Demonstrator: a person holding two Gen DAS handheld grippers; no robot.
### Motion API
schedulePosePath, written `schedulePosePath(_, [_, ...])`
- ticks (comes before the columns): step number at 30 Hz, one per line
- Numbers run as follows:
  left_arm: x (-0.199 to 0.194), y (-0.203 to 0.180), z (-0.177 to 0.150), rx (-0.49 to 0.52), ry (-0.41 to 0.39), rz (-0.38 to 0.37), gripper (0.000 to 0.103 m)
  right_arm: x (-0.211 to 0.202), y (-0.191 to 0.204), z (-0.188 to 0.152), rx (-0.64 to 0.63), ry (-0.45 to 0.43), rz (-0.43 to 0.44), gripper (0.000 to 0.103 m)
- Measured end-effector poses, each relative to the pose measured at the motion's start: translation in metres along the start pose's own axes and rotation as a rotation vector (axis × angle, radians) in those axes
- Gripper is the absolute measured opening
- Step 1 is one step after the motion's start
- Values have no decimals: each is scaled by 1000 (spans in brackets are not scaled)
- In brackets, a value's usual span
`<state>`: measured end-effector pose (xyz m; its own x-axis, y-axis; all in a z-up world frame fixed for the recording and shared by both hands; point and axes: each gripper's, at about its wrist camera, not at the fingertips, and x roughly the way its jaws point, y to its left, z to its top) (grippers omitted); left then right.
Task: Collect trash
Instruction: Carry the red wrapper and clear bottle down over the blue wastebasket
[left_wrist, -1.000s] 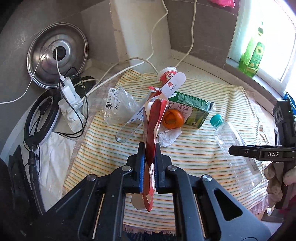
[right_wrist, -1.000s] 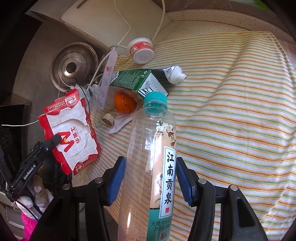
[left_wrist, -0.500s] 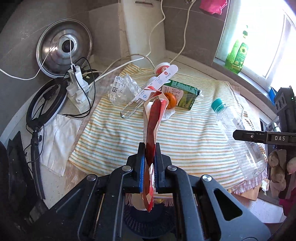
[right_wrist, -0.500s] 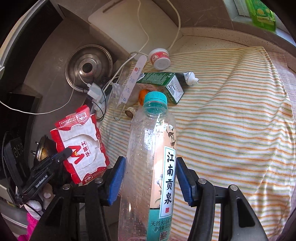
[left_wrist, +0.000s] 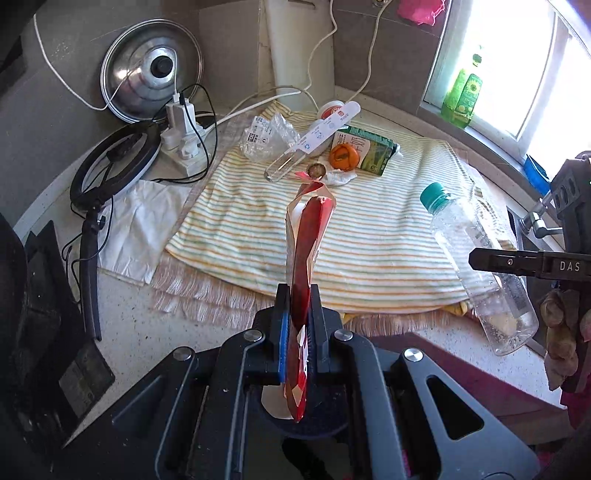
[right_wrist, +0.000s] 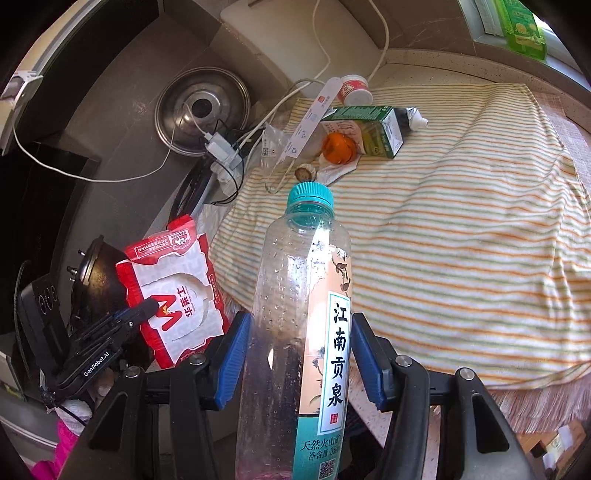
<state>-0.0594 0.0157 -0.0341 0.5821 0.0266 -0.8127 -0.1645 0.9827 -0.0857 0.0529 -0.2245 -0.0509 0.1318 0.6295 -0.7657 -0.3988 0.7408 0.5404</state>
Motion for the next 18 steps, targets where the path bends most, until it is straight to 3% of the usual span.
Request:
schedulePosePath(9, [1, 6, -46, -13, 56, -45, 6, 20, 25, -44, -33, 50, -19, 57])
schedulePosePath(18, [28, 1, -88, 7, 155, -76, 6, 49, 36, -86, -51, 127, -73, 57])
